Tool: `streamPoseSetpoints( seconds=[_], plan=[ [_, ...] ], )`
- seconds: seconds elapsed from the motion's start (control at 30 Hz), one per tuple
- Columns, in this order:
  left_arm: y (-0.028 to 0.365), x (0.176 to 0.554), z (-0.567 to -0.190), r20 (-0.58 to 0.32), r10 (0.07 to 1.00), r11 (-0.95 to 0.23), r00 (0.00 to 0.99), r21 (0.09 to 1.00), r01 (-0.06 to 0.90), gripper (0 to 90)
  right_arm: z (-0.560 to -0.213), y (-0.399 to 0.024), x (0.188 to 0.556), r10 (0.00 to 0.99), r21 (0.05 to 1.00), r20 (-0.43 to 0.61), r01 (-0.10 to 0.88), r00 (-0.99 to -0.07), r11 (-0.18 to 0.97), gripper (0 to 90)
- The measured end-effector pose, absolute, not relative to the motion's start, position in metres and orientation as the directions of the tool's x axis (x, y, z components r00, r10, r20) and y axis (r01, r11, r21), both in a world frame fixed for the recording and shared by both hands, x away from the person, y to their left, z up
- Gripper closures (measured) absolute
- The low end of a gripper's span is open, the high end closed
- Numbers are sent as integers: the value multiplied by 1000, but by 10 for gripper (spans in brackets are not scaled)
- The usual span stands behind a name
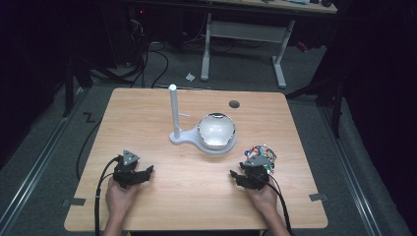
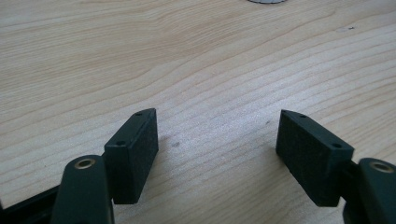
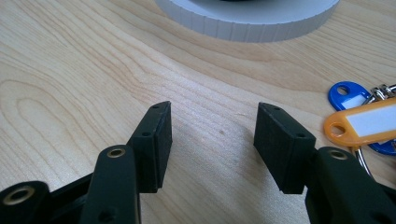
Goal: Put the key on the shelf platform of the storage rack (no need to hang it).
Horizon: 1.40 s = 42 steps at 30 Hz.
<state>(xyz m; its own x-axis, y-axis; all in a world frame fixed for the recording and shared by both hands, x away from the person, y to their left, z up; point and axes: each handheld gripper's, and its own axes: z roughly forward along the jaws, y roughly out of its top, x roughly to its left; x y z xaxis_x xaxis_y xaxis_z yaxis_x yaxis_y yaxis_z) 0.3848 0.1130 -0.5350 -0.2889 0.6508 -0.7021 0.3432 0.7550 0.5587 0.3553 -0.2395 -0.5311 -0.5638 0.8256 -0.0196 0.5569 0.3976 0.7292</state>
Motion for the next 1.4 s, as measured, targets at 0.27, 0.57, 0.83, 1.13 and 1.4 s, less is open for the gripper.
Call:
streamPoseSetpoints(
  seconds=[0.27, 0.57, 0.83, 1.13, 1.4],
  plan=[
    [113, 385, -535, -702, 652, 754, -288, 560, 343, 300, -531, -240, 355, 831, 729, -19, 562, -555, 392, 464],
    [113, 385, -535, -703, 650, 756, -289, 558, 343, 300, -531, -240, 355, 834, 729, -18, 564, -551, 388, 467],
    [113, 385, -535, -705, 647, 758, -292, 554, 344, 300, -531, -240, 356, 833, 729, -17, 564, -553, 389, 465],
    [113, 385, -535, -705, 647, 758, -291, 554, 344, 300, -531, -240, 355, 832, 729, -19, 562, -555, 391, 463],
    [113, 385, -535, -703, 649, 757, -290, 556, 344, 299, -531, -241, 355, 844, 728, -13, 573, -537, 376, 463]
  ],
)
